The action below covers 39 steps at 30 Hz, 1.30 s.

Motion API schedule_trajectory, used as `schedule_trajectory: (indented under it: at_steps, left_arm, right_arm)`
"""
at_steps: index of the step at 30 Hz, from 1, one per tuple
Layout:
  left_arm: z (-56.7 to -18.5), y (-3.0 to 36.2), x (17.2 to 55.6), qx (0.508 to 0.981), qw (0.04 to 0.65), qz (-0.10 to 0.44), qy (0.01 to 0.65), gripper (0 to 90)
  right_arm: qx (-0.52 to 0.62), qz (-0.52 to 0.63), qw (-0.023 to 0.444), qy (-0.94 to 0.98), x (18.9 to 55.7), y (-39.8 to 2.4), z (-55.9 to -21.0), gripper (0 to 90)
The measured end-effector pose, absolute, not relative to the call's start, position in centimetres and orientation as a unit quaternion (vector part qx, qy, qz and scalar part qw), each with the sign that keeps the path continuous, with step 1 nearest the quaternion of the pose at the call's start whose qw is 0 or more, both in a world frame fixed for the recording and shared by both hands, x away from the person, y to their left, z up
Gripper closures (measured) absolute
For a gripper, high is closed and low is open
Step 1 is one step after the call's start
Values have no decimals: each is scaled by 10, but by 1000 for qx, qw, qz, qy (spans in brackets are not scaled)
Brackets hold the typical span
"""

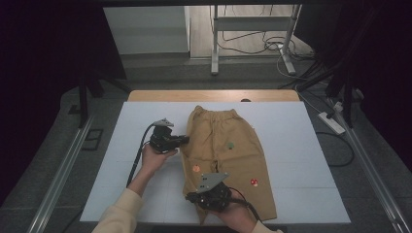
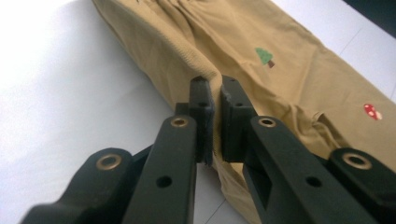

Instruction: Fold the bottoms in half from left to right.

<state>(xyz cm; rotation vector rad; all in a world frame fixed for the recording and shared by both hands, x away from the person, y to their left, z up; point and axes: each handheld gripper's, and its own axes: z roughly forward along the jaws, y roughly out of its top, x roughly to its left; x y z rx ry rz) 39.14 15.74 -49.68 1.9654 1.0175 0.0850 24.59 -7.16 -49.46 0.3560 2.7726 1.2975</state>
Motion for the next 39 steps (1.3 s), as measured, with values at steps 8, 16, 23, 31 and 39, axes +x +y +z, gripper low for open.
schedule_trajectory:
  at_steps: [8,16,23,31,39]
  left_arm:
    - [-491,146,395,795,453,34,402,843]
    - [-490,139,399,797,455,28,396,843]
    - [-488,127,403,803,452,25,386,843]
    - [-488,116,407,807,452,19,380,843]
    - [-488,107,409,810,452,16,374,843]
  right_arm:
    - [125,426,37,895,245,-82,-491,869]
    - [144,429,43,891,247,-97,-490,869]
    - [157,431,48,887,246,-109,-489,869]
    - [173,430,52,885,247,-122,-489,869]
    - [181,433,55,881,246,-131,-489,869]
